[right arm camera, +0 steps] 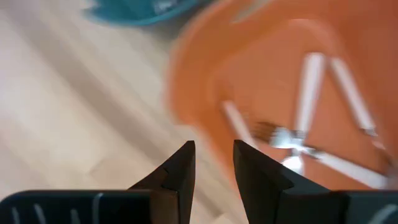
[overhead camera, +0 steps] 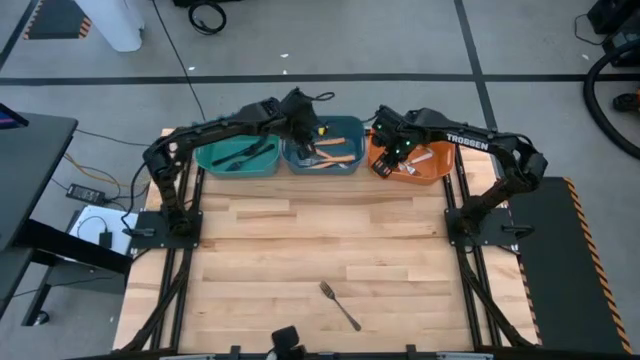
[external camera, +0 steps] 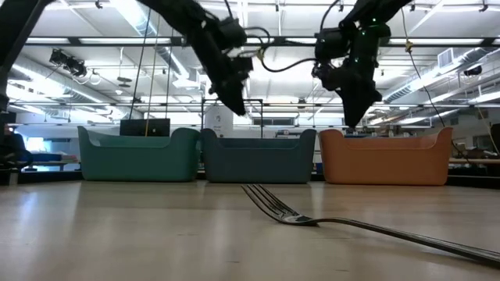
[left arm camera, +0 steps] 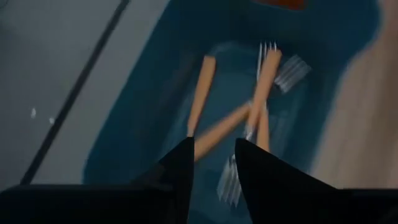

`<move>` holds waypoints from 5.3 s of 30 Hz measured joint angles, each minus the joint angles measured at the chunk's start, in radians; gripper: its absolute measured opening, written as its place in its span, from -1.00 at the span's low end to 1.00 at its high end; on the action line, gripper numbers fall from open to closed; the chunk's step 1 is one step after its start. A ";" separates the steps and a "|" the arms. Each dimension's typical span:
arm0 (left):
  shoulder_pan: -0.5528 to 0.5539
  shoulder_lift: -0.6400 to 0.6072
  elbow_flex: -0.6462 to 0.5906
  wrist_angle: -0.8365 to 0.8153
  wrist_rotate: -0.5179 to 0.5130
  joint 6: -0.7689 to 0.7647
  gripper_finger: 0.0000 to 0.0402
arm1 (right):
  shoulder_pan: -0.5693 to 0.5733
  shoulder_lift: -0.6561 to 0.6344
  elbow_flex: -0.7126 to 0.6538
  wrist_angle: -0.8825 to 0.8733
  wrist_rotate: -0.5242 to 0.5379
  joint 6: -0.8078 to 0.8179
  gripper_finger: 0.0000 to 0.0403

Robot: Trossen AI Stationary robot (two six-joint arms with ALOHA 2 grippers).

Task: Sort silverware by color (type)
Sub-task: Put the black fork in the green bin

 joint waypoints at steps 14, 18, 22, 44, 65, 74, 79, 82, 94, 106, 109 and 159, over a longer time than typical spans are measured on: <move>-0.118 -0.243 0.117 -0.556 0.010 -0.288 -0.37 | 0.345 -0.002 0.000 0.121 -0.048 0.063 -0.43; -0.180 -0.281 0.117 -0.644 0.009 -0.426 -0.37 | 0.410 -0.002 0.000 0.204 -0.074 0.039 -0.43; -0.269 -0.304 0.117 -0.708 0.006 -0.495 -0.37 | 0.464 0.000 0.000 0.262 -0.074 0.129 -0.43; -0.831 -0.347 0.116 -0.796 -0.069 -0.517 -0.37 | 0.900 0.220 0.000 0.585 0.086 0.866 -0.33; -0.967 -0.347 0.115 -0.773 -0.142 -0.600 -0.37 | 1.063 0.467 0.001 0.825 -0.021 1.049 -0.34; -0.967 -0.346 0.116 -0.748 -0.142 -0.600 -0.37 | 1.066 0.528 0.047 0.762 -0.014 0.989 -0.34; -0.967 -0.346 0.115 -0.740 -0.145 -0.600 -0.37 | 1.066 0.558 0.082 0.702 -0.013 0.981 -0.34; -0.967 -0.346 0.115 -0.733 -0.146 -0.600 -0.37 | 1.066 0.578 0.107 0.645 -0.010 0.985 -0.34; -0.967 -0.346 0.115 -0.707 -0.149 -0.600 -0.37 | 1.067 0.584 0.116 0.628 0.037 0.985 -0.36; -0.967 -0.346 0.115 -0.698 -0.149 -0.600 -0.37 | 1.067 0.510 0.114 0.699 0.010 0.940 -0.36; -0.967 -0.346 0.115 -0.697 -0.149 -0.600 -0.37 | 1.068 0.515 0.111 0.699 -0.024 0.934 -0.36; -0.967 -0.346 0.115 -0.691 -0.149 -0.588 -0.37 | 1.055 0.495 0.113 0.491 -0.016 1.093 -0.37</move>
